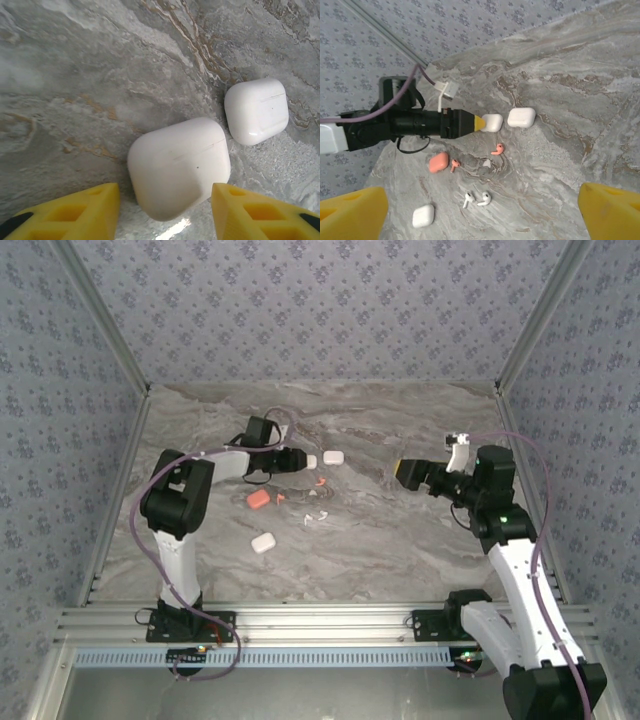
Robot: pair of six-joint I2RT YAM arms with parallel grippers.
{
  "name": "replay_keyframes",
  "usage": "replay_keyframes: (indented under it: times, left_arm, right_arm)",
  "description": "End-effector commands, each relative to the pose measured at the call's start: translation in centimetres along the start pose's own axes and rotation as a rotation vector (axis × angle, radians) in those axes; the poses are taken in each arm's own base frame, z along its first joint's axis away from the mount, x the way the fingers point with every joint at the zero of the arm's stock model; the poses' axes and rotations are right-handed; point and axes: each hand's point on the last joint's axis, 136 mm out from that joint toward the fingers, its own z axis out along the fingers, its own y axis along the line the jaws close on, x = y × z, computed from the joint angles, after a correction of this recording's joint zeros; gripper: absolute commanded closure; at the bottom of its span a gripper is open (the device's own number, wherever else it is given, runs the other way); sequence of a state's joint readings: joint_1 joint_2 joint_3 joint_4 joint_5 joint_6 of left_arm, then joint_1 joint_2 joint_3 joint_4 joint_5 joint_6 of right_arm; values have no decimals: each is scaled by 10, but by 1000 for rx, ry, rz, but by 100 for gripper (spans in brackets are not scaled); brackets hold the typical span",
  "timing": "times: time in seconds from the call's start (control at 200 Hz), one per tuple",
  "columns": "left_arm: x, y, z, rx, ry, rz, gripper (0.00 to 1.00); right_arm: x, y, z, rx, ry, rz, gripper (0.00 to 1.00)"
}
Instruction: Insert wireless bluetooth earbuds into charging case
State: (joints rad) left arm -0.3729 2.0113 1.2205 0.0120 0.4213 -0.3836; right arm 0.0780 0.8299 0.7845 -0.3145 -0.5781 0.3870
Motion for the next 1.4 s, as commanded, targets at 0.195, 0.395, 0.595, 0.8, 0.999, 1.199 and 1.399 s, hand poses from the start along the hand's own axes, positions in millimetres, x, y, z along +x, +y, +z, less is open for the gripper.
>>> replay_keyframes:
  times: [0.195, 0.395, 0.595, 0.8, 0.999, 1.199, 1.399]
  left_arm:
    - [-39, -43, -96, 24, -260, 151, 38]
    - [-27, -37, -148, -54, -370, 129, 26]
    - [-9, 13, -195, -158, -475, -113, 18]
    - [15, 60, -244, -354, -567, -292, 8]
    - [41, 83, -278, -464, -638, -372, 1]
    - [62, 97, -296, -518, -664, -429, 1]
    - [68, 101, -303, -538, -672, -436, 1]
  right_arm:
    - [32, 9, 29, -52, 54, -272, 0]
    - [85, 62, 55, -231, 194, -774, 0]
    - [138, 95, 85, -444, 380, -1154, 0]
    - [188, 113, 134, -579, 550, -1350, 0]
    - [231, 135, 178, -679, 622, -1463, 0]
    - [262, 145, 211, -742, 680, -1506, 10]
    - [285, 143, 231, -757, 722, -1534, 17]
